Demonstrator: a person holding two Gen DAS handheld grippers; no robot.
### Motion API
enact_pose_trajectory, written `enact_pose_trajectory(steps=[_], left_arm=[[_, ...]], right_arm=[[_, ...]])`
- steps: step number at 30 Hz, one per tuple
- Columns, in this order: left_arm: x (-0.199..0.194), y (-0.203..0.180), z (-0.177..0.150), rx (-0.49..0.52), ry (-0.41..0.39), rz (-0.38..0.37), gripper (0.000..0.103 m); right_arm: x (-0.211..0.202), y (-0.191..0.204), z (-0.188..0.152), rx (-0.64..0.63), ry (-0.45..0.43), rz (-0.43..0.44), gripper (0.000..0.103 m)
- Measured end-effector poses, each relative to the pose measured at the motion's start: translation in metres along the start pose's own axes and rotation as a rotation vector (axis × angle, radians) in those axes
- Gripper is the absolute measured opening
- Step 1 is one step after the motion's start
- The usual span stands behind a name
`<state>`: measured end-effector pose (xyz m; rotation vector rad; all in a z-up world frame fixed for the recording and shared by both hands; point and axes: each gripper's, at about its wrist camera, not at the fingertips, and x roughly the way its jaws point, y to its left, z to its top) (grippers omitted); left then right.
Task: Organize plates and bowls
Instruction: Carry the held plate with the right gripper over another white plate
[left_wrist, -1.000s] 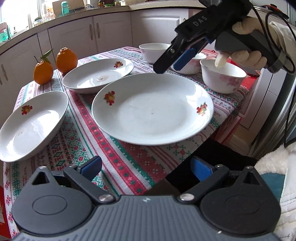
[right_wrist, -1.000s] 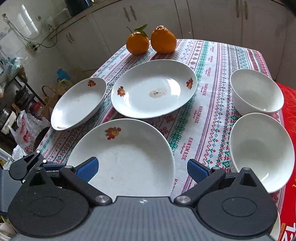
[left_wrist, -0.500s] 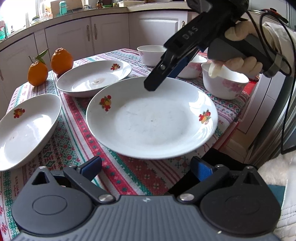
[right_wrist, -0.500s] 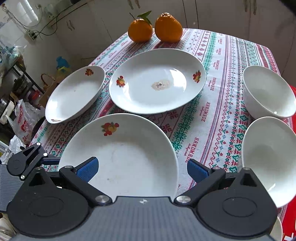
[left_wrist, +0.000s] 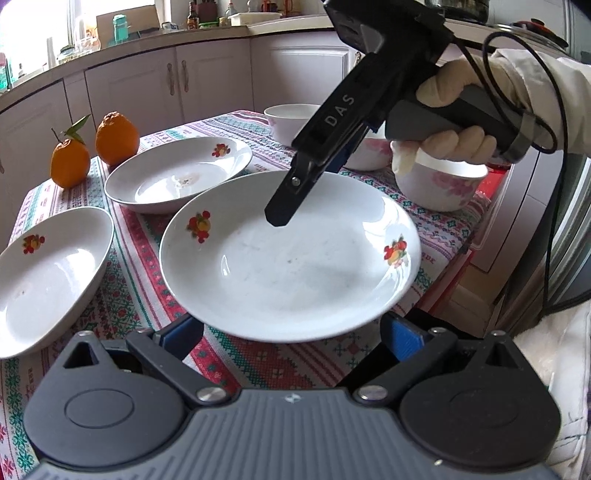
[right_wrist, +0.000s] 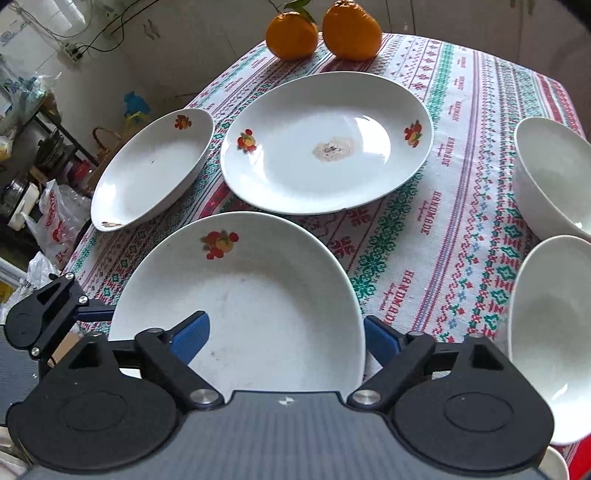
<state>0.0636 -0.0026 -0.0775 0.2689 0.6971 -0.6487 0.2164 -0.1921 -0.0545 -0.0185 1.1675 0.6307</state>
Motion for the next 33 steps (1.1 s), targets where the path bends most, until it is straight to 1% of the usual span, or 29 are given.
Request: enact_pose_trajectory(steps=[2, 9, 11, 15, 20, 28, 33], left_arm=[[-0.001, 0.002, 0.0, -0.004, -0.003, 0.003, 0.101], [0.0, 0.003, 0.002, 0.002, 0.014, 0.004, 0.101], [-0.001, 0.005, 0.002, -0.001, 0.026, 0.0, 0.1], [-0.004, 0.006, 0.0, 0.013, 0.025, -0.002, 0.1], [-0.001, 0.006, 0.002, 0.004, 0.034, -0.007, 0.1], [0.002, 0.008, 0.005, -0.008, 0.039, -0.015, 0.1], [0.002, 0.008, 0.005, -0.01, 0.045, -0.015, 0.1]], right_arm=[[0.0, 0.0, 0.001, -0.005, 0.006, 0.018, 0.088], [-0.001, 0.0, 0.003, 0.025, 0.017, 0.035, 0.088], [-0.001, 0.002, 0.002, 0.023, 0.023, 0.051, 0.088], [0.002, 0.004, 0.001, 0.003, 0.04, 0.072, 0.088], [0.004, -0.002, 0.005, 0.019, 0.022, 0.107, 0.086], [0.003, -0.009, 0.007, -0.002, -0.01, 0.127, 0.084], [0.001, -0.013, 0.008, 0.025, -0.016, 0.149, 0.083]])
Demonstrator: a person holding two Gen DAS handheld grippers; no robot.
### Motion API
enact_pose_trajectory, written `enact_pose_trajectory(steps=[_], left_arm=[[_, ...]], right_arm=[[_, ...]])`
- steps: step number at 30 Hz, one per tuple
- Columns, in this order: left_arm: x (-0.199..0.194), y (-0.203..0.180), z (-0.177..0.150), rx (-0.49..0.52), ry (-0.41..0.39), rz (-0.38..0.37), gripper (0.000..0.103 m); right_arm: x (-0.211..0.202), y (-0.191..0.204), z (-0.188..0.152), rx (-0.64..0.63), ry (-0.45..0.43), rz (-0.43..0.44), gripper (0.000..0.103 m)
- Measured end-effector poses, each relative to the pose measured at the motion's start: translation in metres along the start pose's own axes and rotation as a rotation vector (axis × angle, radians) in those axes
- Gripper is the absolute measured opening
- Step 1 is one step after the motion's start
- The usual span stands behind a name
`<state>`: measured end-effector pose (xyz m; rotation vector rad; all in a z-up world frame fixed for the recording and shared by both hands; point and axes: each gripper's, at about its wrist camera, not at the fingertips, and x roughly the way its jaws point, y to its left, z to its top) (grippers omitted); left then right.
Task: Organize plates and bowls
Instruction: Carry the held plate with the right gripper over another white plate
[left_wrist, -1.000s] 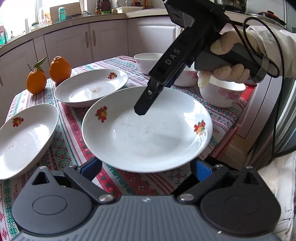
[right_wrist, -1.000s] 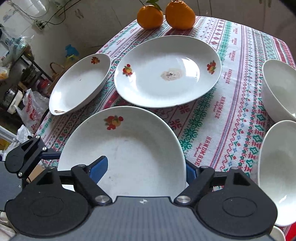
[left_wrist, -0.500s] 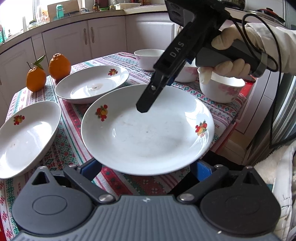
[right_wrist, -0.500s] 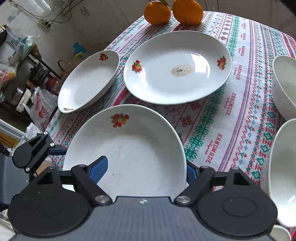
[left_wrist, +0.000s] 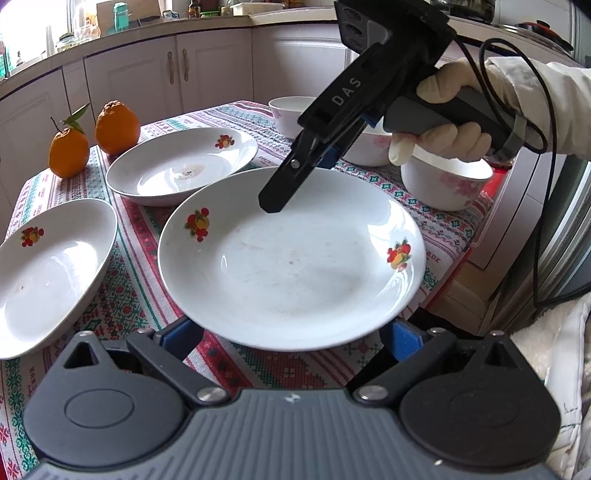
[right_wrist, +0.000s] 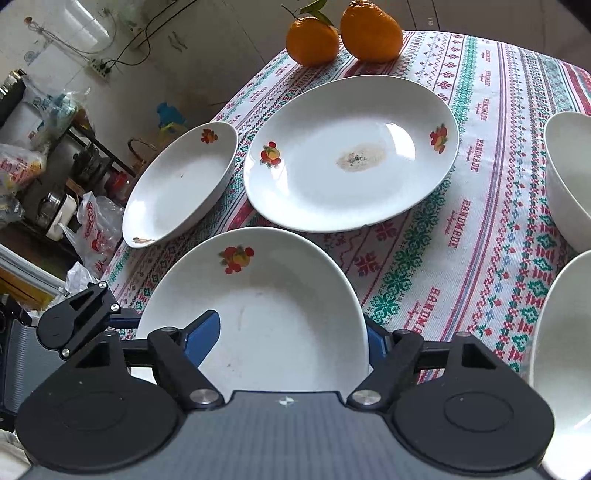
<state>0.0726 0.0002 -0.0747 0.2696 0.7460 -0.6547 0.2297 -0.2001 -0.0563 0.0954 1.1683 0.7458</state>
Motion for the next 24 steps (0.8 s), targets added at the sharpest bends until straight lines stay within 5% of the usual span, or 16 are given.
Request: enact_pose_trajectory(steps=[24], left_arm=[[-0.029, 0.019, 0.009, -0.05, -0.02, 0.014, 0.1]], right_arm=[[-0.012, 0.031, 0.027, -0.052, -0.016, 0.038, 0.083]])
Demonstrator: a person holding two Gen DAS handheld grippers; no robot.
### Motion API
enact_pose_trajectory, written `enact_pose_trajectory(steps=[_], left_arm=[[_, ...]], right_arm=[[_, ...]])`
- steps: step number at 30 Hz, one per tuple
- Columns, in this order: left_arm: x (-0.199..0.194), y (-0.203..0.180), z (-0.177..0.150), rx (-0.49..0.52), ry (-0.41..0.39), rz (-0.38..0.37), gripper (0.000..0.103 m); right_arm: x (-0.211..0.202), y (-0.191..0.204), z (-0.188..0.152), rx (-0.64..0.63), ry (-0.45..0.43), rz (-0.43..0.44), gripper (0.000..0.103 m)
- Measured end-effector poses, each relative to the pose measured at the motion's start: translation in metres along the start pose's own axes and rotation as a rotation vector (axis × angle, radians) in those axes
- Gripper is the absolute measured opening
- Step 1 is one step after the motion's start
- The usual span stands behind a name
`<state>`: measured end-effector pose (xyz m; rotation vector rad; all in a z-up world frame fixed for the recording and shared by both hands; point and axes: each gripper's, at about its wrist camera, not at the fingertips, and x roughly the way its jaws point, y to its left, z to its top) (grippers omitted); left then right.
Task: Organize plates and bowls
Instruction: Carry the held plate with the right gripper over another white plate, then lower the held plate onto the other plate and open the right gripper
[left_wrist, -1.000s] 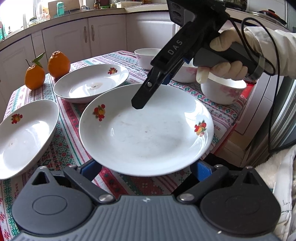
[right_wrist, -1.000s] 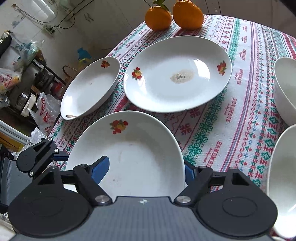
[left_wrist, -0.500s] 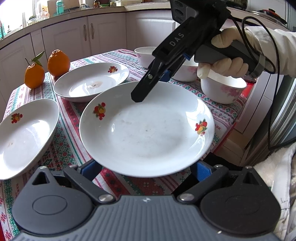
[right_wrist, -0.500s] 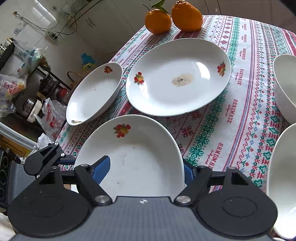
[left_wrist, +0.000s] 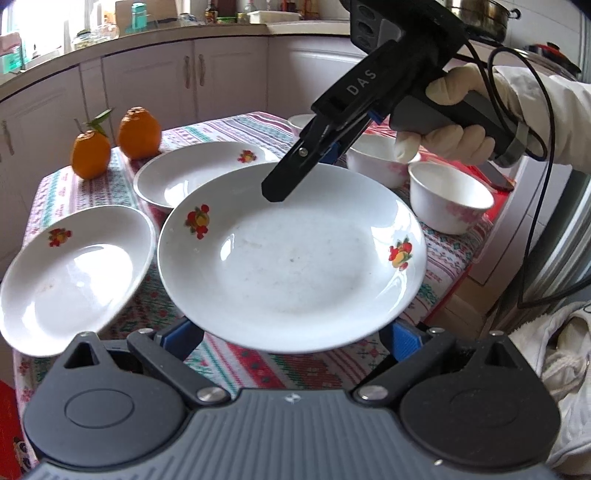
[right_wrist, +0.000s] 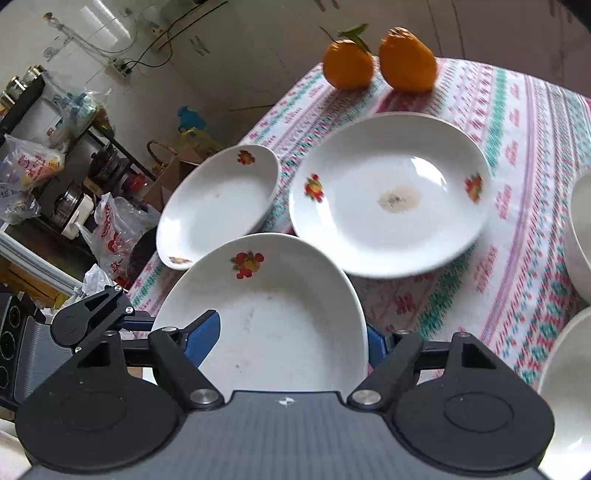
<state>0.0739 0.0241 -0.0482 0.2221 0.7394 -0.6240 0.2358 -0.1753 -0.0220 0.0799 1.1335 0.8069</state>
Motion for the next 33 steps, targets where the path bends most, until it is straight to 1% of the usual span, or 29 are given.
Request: enact_pose_trajectory(steps=[8, 15, 21, 25, 33], left_arm=[[-0.018, 0.029, 0.0, -0.062, -0.01, 0.055, 0.1], [-0.036, 0.06, -0.004, -0.11, -0.018, 0.124, 0.1], [-0.041, 0.083, -0.006, -0.142, -0.016, 0.171, 0.1], [-0.041, 0.095, -0.011, -0.162, -0.011, 0.194, 0.1], [-0.037, 0.112, -0.015, -0.201, -0.012, 0.185, 0.1]], right_arm=[[0.022, 0.022, 0.039, -0.064, 0.018, 0.032, 0.083], [0.051, 0.046, 0.079, -0.133, 0.04, 0.07, 0.083], [0.08, 0.059, 0.107, -0.169, 0.062, 0.099, 0.083], [0.097, 0.063, 0.119, -0.175, 0.074, 0.108, 0.083], [0.116, 0.06, 0.128, -0.168, 0.093, 0.111, 0.083]])
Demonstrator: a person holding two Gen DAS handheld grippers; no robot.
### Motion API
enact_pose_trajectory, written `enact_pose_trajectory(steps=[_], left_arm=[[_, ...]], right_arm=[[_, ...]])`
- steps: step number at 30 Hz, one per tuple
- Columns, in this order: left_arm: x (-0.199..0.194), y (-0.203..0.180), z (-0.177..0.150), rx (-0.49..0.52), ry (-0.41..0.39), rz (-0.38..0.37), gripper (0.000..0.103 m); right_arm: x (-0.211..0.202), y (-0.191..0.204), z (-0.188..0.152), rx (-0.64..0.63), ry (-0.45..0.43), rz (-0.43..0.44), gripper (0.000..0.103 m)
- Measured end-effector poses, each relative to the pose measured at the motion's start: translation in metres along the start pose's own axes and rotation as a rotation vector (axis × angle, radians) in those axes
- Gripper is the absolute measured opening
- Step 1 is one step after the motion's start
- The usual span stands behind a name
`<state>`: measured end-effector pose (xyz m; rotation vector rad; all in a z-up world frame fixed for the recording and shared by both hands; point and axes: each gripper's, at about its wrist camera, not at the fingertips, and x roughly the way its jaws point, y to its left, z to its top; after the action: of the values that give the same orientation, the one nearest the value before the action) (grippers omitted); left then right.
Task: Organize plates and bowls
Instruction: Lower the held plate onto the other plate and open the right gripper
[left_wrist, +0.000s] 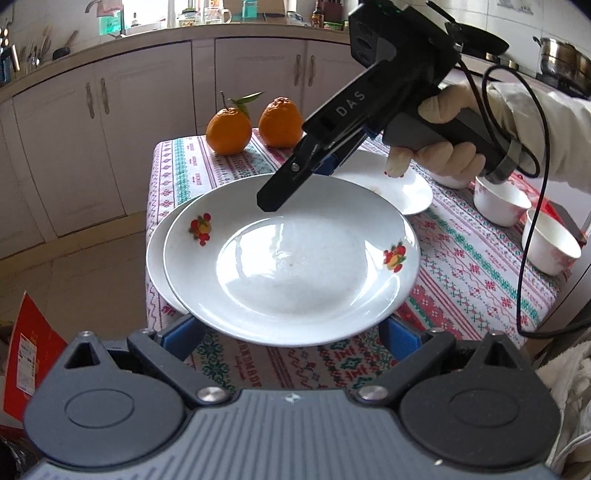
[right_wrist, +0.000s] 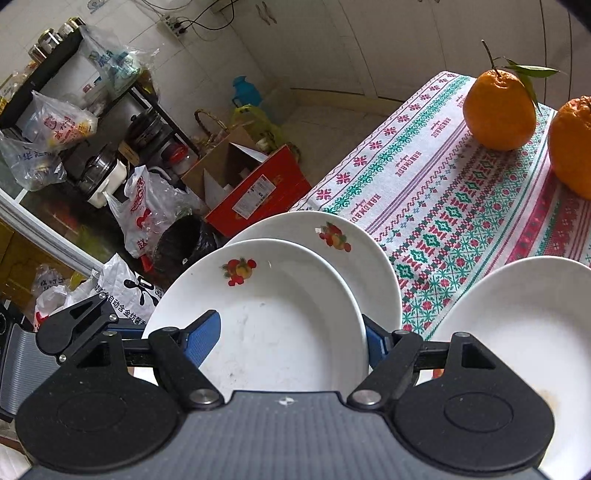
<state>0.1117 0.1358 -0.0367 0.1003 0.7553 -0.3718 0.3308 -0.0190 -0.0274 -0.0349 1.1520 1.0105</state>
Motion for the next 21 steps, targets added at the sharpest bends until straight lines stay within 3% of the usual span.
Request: enact_pose_trajectory(steps=[21], left_arm=[[0.014, 0.025, 0.004, -0.033, 0.017, -0.01, 0.1]], right_arm=[[0.017, -0.009, 0.01, 0.022, 0.018, -0.034, 0.083]])
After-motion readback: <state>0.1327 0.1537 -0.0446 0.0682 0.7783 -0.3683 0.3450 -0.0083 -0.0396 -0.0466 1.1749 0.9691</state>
